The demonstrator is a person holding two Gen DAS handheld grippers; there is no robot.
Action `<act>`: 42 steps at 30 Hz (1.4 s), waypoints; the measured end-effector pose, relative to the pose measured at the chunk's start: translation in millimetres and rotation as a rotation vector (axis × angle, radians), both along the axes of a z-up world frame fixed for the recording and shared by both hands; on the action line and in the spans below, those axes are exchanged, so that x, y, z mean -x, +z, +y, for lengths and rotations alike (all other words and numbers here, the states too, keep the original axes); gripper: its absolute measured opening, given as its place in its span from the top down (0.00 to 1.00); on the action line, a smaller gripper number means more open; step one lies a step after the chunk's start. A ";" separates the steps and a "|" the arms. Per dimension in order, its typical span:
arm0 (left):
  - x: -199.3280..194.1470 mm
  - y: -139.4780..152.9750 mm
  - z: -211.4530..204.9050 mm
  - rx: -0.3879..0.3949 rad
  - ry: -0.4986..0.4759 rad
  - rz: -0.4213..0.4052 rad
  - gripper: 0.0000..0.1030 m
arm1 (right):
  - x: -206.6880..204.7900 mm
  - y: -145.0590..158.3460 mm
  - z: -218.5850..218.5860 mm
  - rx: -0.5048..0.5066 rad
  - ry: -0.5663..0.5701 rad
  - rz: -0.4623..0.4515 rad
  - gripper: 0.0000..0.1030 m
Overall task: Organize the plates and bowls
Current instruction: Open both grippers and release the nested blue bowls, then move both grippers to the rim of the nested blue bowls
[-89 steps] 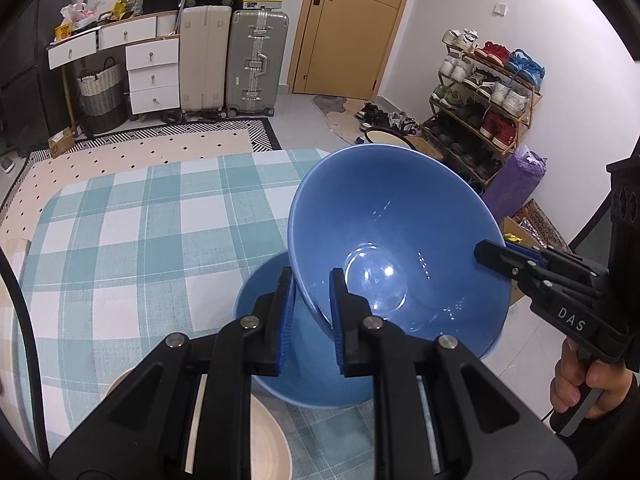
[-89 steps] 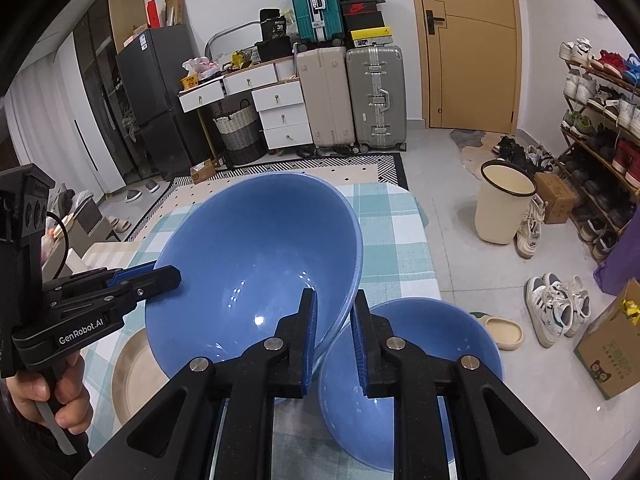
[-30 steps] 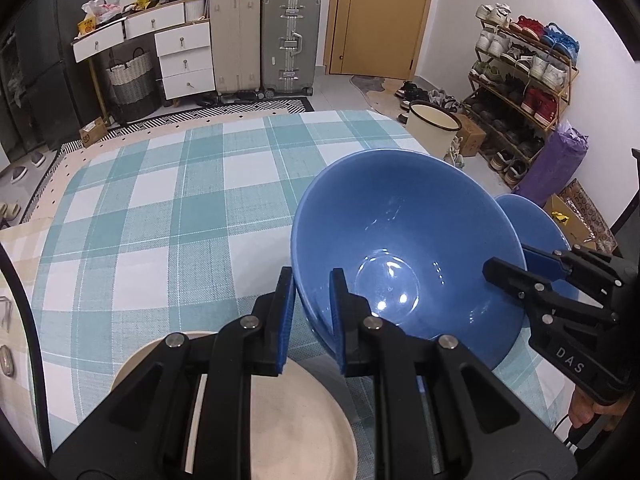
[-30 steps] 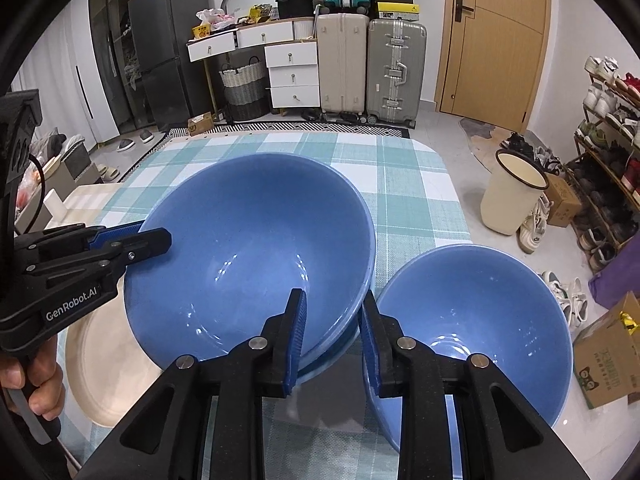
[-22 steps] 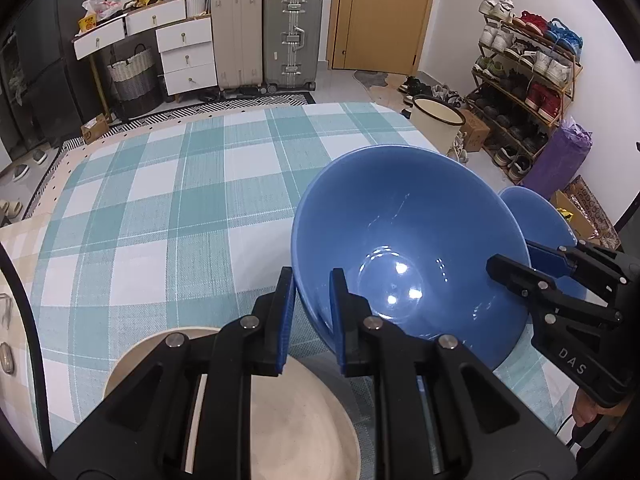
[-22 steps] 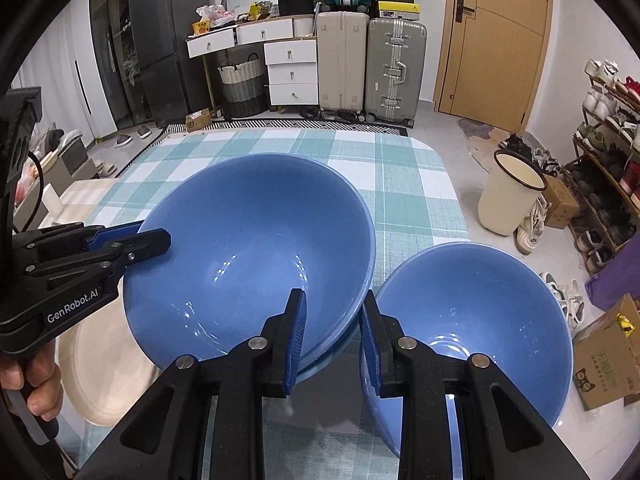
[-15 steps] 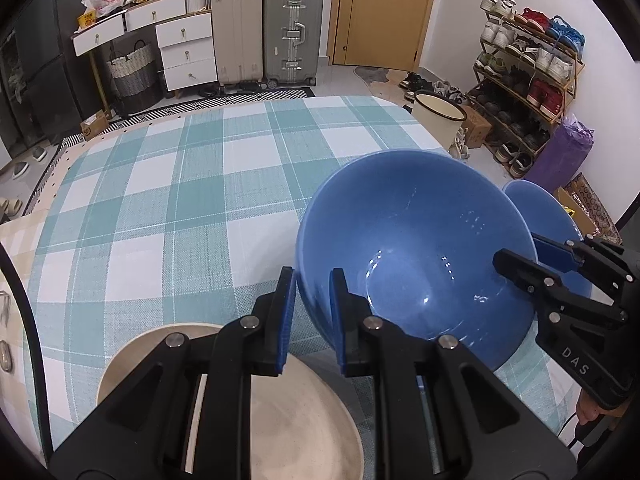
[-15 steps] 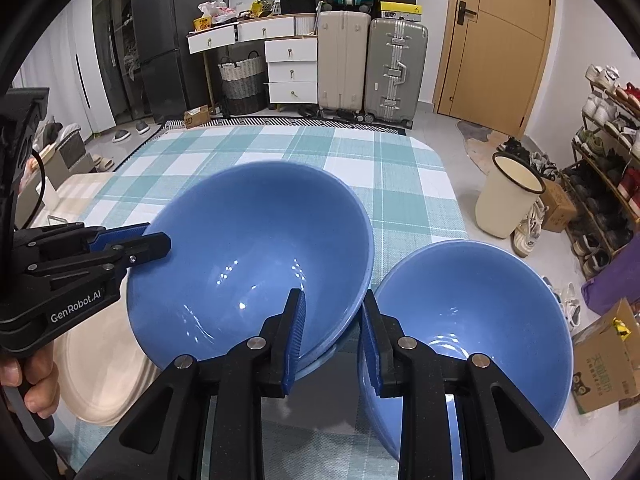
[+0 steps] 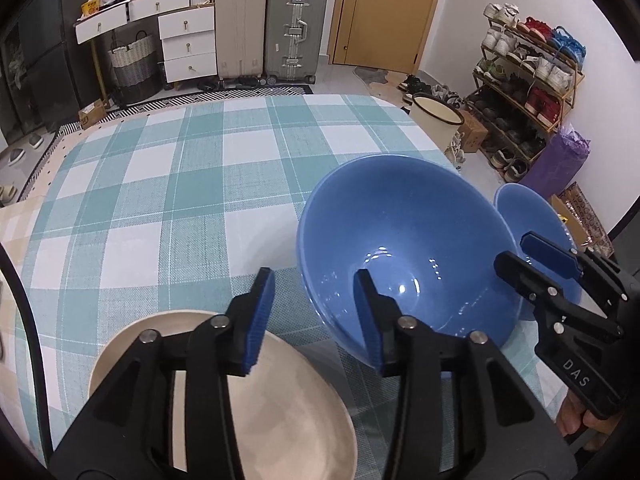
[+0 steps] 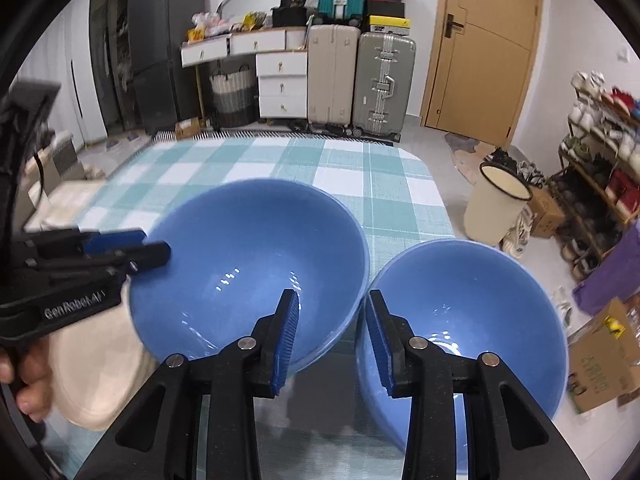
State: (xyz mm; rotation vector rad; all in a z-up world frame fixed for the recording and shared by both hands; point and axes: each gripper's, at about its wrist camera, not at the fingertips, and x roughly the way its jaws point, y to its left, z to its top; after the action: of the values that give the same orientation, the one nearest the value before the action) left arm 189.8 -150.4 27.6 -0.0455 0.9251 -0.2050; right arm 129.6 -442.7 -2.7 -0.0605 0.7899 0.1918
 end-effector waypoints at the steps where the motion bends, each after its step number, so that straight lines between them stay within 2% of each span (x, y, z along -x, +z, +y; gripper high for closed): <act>1: 1.9 1.4 0.6 0.010 -0.002 -0.002 0.51 | 1.7 1.6 -2.1 -0.015 -0.008 -0.007 0.53; 2: 4.2 2.6 1.3 0.021 -0.004 -0.003 0.48 | 3.4 3.4 -4.3 -0.032 -0.017 -0.014 0.47; 4: 8.2 4.8 1.6 0.045 -0.016 0.001 0.39 | 8.7 8.9 -12.9 -0.091 -0.049 -0.043 0.43; 6: 12.7 7.0 1.4 0.063 -0.025 0.002 0.38 | 16.0 14.0 -23.6 -0.160 -0.105 -0.081 0.36; 8: 17.1 8.3 0.3 0.072 -0.028 0.007 0.29 | 22.8 18.7 -33.5 -0.219 -0.133 -0.111 0.20; 9: 18.5 8.7 -1.0 0.078 -0.031 0.014 0.24 | 26.2 20.7 -37.9 -0.233 -0.150 -0.126 0.18; 12: 28.6 11.6 -7.8 0.090 -0.059 0.013 0.23 | 34.2 26.7 -45.5 -0.226 -0.176 -0.144 0.10; 13: 32.5 13.3 -11.1 0.089 -0.064 0.005 0.20 | 36.1 28.2 -47.8 -0.220 -0.169 -0.141 0.05; 16: 41.8 18.2 -22.6 0.081 -0.067 -0.016 0.12 | 43.1 32.7 -56.4 -0.186 -0.184 -0.142 0.01; 17: 43.3 19.3 -26.1 0.084 -0.062 -0.020 0.10 | 45.8 34.0 -60.5 -0.180 -0.196 -0.141 0.01; 18: 45.0 20.3 -29.8 0.094 -0.060 -0.021 0.02 | 48.1 35.0 -64.3 -0.179 -0.202 -0.140 0.01; 19: 47.5 21.4 -32.9 0.106 -0.062 -0.024 0.01 | 50.6 36.2 -68.7 -0.181 -0.201 -0.142 0.01; 27: 56.9 23.6 -65.2 0.154 -0.086 -0.012 0.01 | 61.8 51.2 -102.7 -0.167 -0.212 -0.131 0.01; 32: 62.9 21.8 -92.0 0.152 -0.120 0.006 0.01 | 64.2 46.5 -130.5 -0.197 -0.255 -0.095 0.01; 35: 67.7 20.3 -104.6 0.150 -0.124 0.013 0.01 | 62.5 42.7 -142.5 -0.172 -0.285 -0.090 0.01; 42: 82.3 18.7 -133.9 0.164 -0.143 0.020 0.01 | 66.2 30.4 -187.5 -0.274 -0.330 -0.054 0.01</act>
State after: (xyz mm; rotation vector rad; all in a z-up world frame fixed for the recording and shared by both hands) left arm 107.5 -284.4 46.3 -0.1338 0.9302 -0.4135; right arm 63.4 -630.2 27.6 0.3207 0.7029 -0.0155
